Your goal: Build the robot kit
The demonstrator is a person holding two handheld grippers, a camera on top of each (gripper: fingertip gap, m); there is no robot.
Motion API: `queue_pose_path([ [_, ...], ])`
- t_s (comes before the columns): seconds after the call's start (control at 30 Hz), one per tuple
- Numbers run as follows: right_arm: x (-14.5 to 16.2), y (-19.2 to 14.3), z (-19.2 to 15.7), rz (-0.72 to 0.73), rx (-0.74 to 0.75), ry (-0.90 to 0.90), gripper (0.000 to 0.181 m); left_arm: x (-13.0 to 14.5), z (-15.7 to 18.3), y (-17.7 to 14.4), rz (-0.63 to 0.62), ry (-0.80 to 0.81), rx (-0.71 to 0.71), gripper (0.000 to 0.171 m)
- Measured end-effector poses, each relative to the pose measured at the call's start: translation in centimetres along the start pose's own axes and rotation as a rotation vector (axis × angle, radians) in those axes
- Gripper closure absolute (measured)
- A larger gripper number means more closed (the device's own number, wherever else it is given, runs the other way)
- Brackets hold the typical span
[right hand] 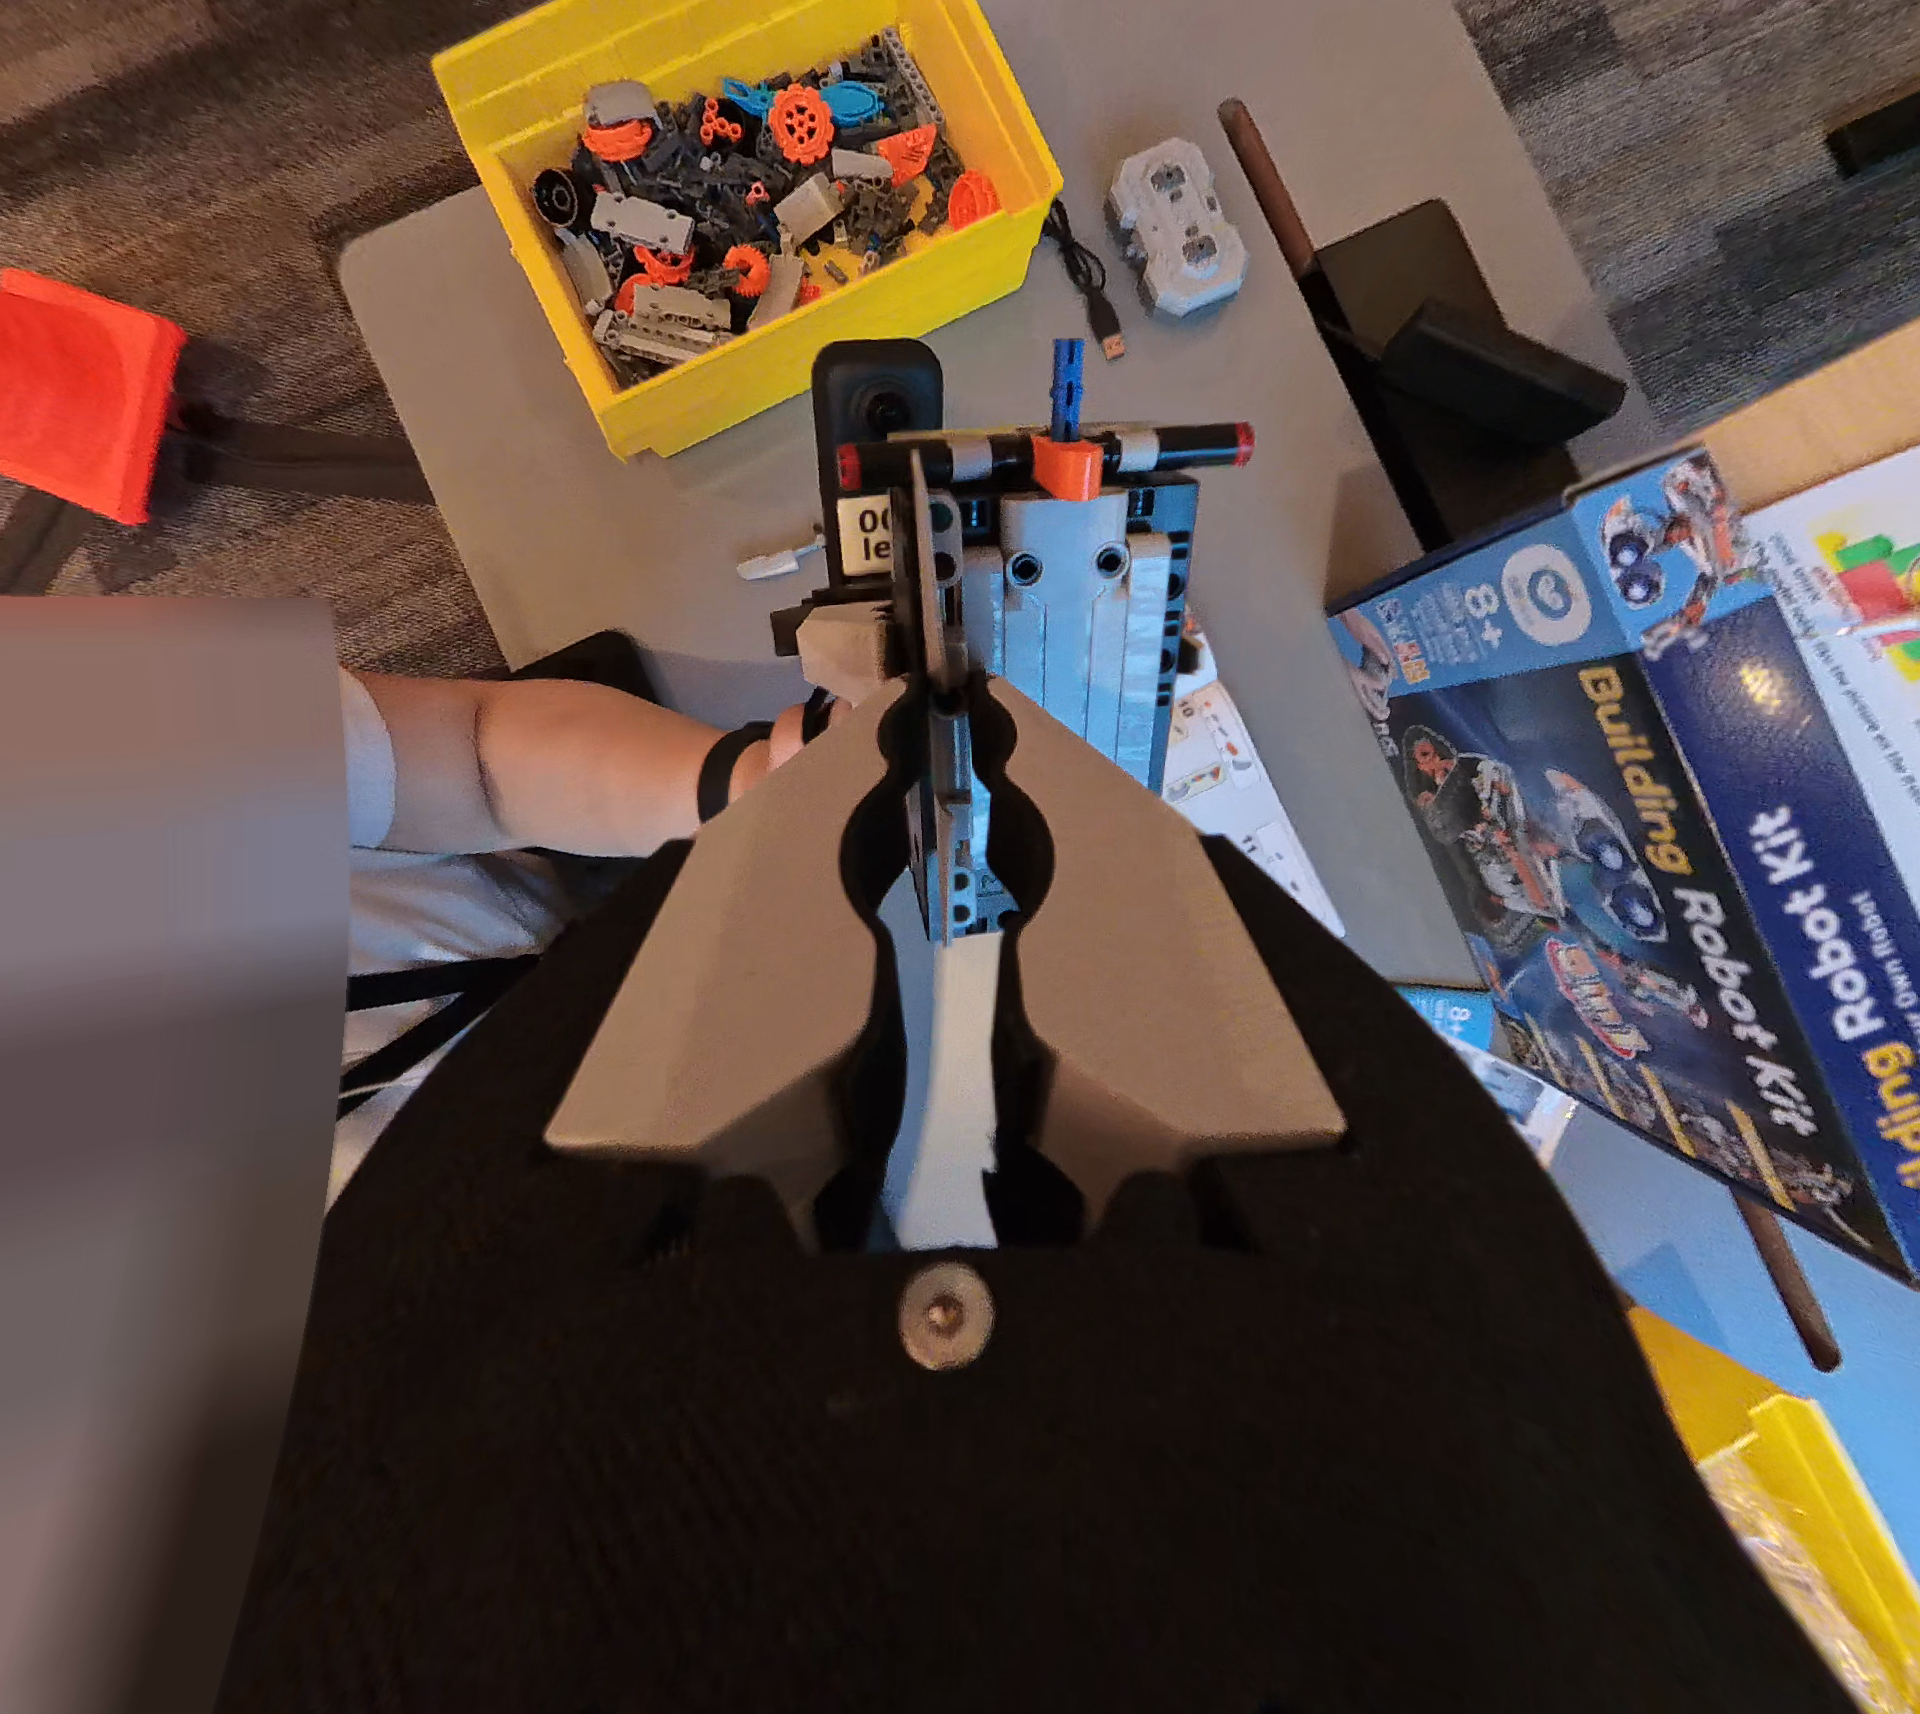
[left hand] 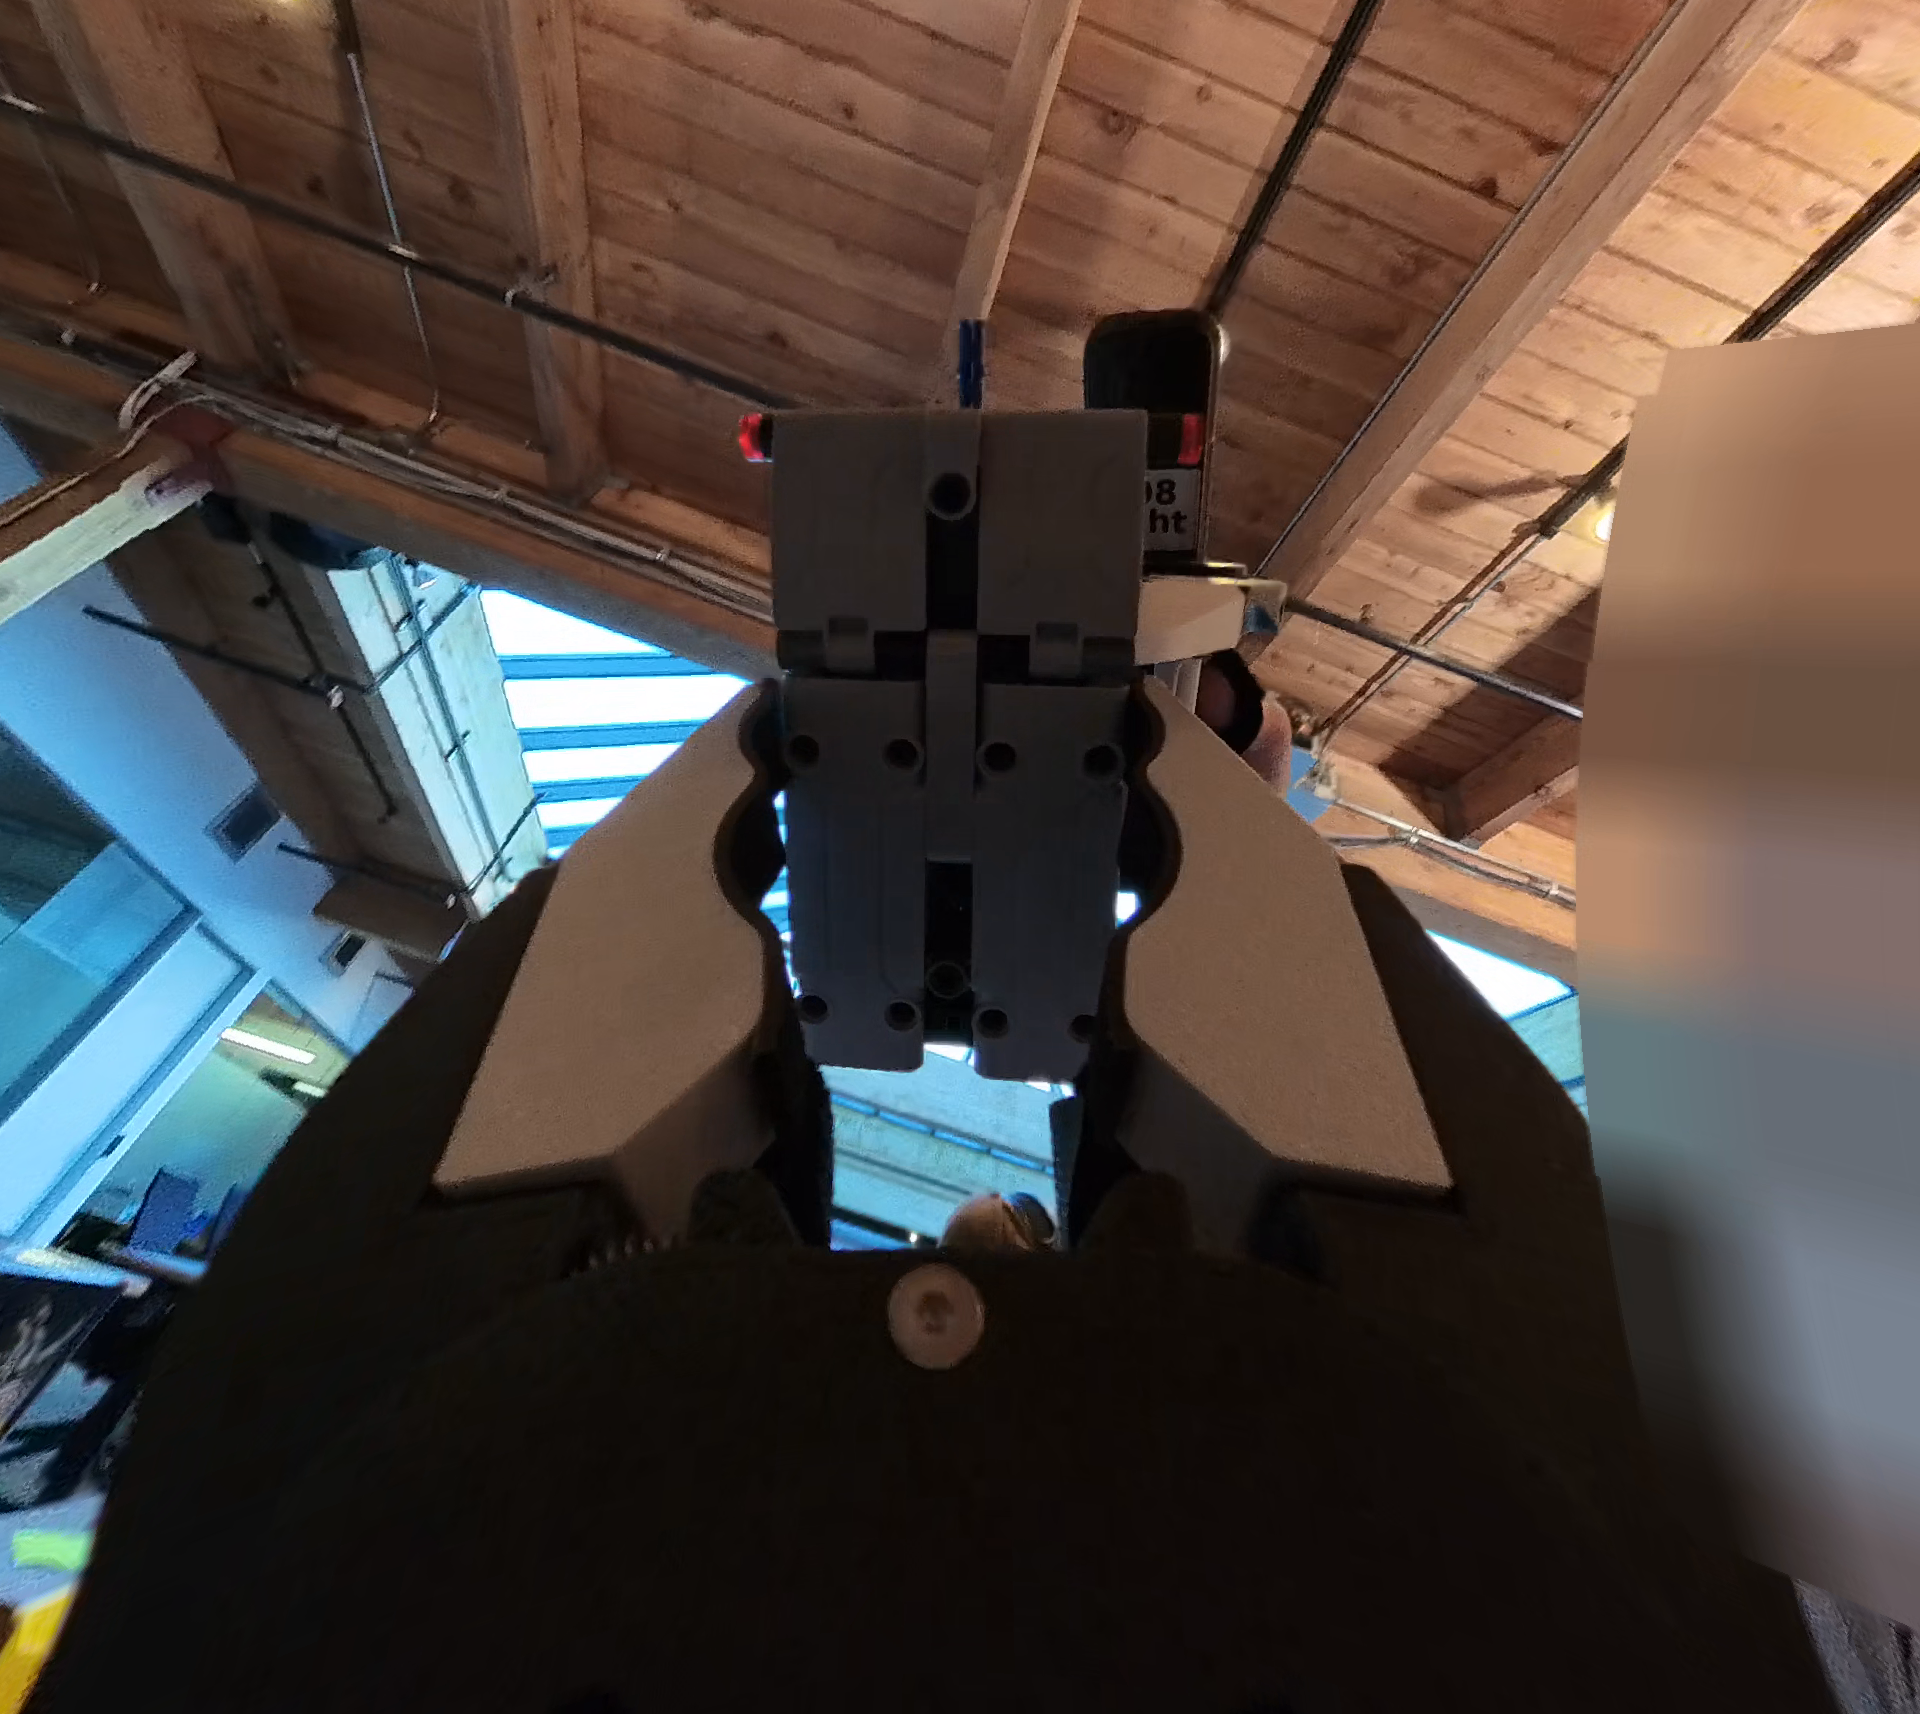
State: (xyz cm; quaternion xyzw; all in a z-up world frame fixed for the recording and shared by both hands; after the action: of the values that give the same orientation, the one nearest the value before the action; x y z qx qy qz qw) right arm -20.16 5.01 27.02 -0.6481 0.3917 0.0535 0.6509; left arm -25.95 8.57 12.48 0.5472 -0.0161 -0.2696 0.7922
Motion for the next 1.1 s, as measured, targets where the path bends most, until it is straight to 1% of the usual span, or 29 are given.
queue_pose_path([
  [0.13,-2.0,0.9,-1.5,-0.041,0.058,-0.047,0.175,-1.9,0.7,-0.3,0.053,0.029,0.022,0.109],
  [0.33,-3.6,2.0,-3.1,-0.067,0.061,-0.083,0.175,-4.0,1.5,-0.7,0.119,0.002,0.074,0.108],
  [0.4,-4.0,2.2,-3.3,-0.047,0.059,-0.088,0.175,-4.4,1.6,-0.8,0.129,-0.011,0.087,0.109],
  [0.5,-4.6,2.0,-3.4,0.009,0.049,-0.09,0.175,-4.7,1.7,-0.9,0.128,-0.014,0.107,0.109],
  [0.57,-4.7,1.7,-3.4,0.02,0.03,-0.076,0.175,-4.8,1.7,-0.9,0.135,-0.01,0.103,0.109],
  [0.77,-4.7,2.1,-3.5,0.002,0.014,-0.075,0.175,-4.8,1.7,-0.9,0.145,0.009,0.085,0.108],
  [1.1,-5.3,2.8,-3.0,-0.048,0.054,-0.083,0.175,-5.0,1.6,-1.1,0.178,0.016,0.031,0.108],
])
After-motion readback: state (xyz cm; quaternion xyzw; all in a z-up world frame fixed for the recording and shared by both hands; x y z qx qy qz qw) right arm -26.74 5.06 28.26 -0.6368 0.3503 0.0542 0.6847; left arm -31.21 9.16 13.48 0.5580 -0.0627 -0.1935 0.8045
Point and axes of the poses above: each gripper's, where its closed fingertips meet, y out along the fingers, x out of its underside, z = x × y across the jaws, the point moved 8 cm from there along -y, back along the fingers, and after that the axes turned 11 degrees about -x, right-handed, at the moved point
